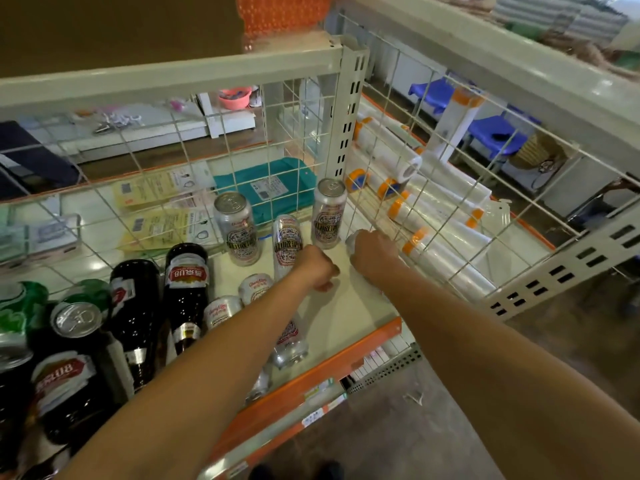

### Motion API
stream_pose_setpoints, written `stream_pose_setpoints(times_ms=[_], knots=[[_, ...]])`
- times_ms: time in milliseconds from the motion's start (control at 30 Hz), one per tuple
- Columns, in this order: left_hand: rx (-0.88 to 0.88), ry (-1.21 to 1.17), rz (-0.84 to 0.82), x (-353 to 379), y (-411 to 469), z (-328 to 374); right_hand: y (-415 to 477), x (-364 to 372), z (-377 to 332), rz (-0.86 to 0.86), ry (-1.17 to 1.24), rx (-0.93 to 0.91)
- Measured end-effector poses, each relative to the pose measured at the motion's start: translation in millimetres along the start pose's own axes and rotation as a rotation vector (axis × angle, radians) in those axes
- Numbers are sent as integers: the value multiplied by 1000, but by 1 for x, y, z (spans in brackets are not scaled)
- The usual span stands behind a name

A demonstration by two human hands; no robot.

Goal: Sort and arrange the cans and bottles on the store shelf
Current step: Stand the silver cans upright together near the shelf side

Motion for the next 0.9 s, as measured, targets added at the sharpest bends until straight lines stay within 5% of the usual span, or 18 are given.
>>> stream_pose_setpoints(times_ms=[133, 400, 667, 900], knots=[[-15, 31, -83, 19, -8, -2, 3, 4, 4, 105, -91, 106], [-52, 53, -176, 52, -11, -18, 16, 14, -2, 25, -280, 144], [-25, -160, -205, 50, -16, -6, 1, -18, -5, 111, 18, 46], [105, -183, 5, 22, -9, 17, 0, -54, -3, 93, 385, 69]])
Point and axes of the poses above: each hand's wrist, its own y-axis towards the middle knuckle, its own x-axis out of the palm, z = x × y, the point moved 7 cm from there along y, towards the middle knuckle, and after that the axes turned 12 degrees about y, right-handed, at the moved point
